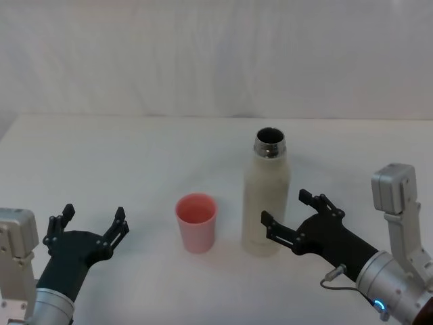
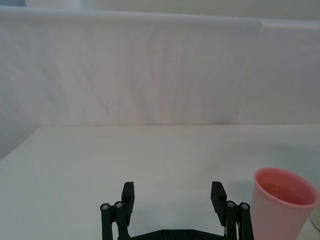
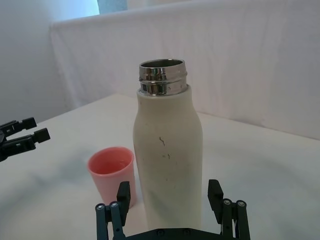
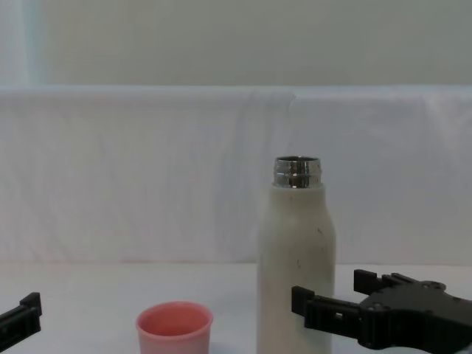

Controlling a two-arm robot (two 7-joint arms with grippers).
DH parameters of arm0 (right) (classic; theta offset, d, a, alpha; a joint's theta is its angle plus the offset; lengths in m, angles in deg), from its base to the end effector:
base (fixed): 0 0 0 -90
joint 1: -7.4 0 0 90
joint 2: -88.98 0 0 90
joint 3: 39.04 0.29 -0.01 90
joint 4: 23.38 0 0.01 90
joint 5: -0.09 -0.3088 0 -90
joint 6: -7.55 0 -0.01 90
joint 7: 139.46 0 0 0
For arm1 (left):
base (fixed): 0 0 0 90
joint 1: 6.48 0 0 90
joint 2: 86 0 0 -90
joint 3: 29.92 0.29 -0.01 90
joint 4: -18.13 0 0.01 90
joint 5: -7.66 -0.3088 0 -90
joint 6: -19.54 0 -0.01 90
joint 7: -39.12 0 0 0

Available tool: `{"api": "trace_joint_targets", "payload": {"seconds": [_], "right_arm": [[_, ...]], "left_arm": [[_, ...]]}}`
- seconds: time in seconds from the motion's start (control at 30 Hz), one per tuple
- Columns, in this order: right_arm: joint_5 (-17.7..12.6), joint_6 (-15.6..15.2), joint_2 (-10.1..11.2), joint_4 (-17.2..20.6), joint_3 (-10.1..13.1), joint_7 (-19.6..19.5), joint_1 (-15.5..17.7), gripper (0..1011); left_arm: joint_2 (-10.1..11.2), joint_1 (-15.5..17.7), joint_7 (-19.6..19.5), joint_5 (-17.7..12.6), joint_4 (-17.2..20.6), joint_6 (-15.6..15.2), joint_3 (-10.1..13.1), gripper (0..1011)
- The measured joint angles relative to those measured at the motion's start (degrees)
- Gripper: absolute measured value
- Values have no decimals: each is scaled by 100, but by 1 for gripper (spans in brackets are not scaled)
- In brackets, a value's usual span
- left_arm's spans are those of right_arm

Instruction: Grasp the thermos with one hand and pour water into the cup lid.

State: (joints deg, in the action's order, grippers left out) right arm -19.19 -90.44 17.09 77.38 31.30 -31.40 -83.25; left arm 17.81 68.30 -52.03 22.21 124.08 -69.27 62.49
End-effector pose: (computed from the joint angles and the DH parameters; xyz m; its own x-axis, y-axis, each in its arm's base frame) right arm 0.3091 0.0293 -0.2603 0.6441 -0.7634 -0.0493 0.7623 0.6459 -0.0408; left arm 0.2529 0.0376 -0.2853 0.1246 0.9917 -0.0327 -0.9921 0.1241 -0.0174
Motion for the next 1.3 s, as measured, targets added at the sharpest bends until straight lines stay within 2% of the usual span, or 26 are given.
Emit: {"api": "trace_joint_targets", "payload": {"seconds": [0.57,1.3], "right_arm": [[35,-67,-76,-235,-203,-78,-357,1000],[149,-94,-226,-531,-338,-123,-643,1000]], "left_arm": [[0,0,0,0,0,0,0,1001],[0,0,0,0,0,0,0,1001]]}}
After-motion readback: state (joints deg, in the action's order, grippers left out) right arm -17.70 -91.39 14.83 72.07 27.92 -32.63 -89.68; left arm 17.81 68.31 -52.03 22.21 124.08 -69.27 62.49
